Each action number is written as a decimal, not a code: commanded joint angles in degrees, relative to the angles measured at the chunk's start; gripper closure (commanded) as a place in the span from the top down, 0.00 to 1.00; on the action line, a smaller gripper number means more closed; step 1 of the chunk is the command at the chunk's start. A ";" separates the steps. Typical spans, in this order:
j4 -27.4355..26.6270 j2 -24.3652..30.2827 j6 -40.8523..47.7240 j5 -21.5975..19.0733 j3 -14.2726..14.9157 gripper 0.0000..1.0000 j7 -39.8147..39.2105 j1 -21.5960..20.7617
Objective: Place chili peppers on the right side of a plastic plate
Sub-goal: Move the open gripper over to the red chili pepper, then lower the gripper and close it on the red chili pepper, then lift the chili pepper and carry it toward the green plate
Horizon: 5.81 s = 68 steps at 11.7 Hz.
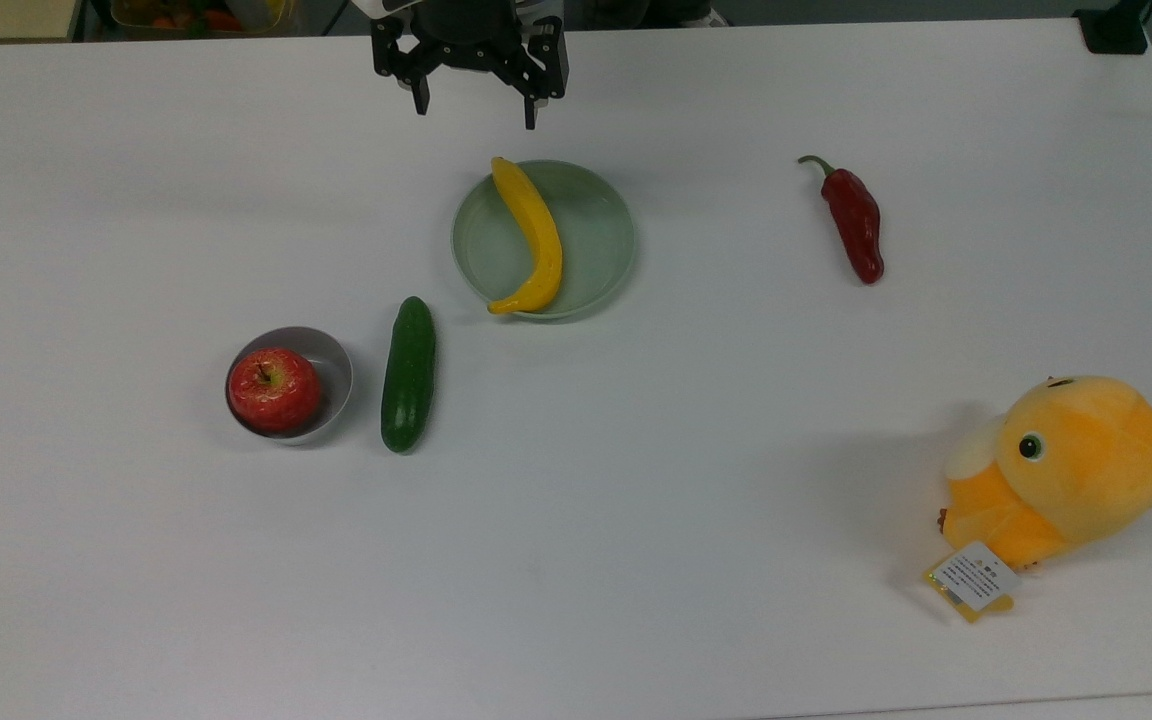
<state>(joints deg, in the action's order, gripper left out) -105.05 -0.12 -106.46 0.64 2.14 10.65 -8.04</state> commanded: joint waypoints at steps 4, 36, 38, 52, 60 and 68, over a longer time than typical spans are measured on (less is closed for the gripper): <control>-1.21 1.87 2.92 -0.37 0.50 1.00 -10.65 -0.40; 9.68 -29.31 -16.32 13.59 -23.06 1.00 31.62 -17.19; 9.69 -29.77 -16.41 15.61 -22.97 0.58 31.98 -17.27; 11.79 -25.72 -16.23 15.89 -17.54 0.00 26.63 -11.48; 13.29 -25.55 -16.23 14.57 -8.03 0.00 19.68 -7.53; 14.44 -24.06 -16.14 11.58 -7.06 0.00 18.62 -2.61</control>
<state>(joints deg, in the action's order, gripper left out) -90.22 -26.14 -122.37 14.13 -5.48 31.24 -11.84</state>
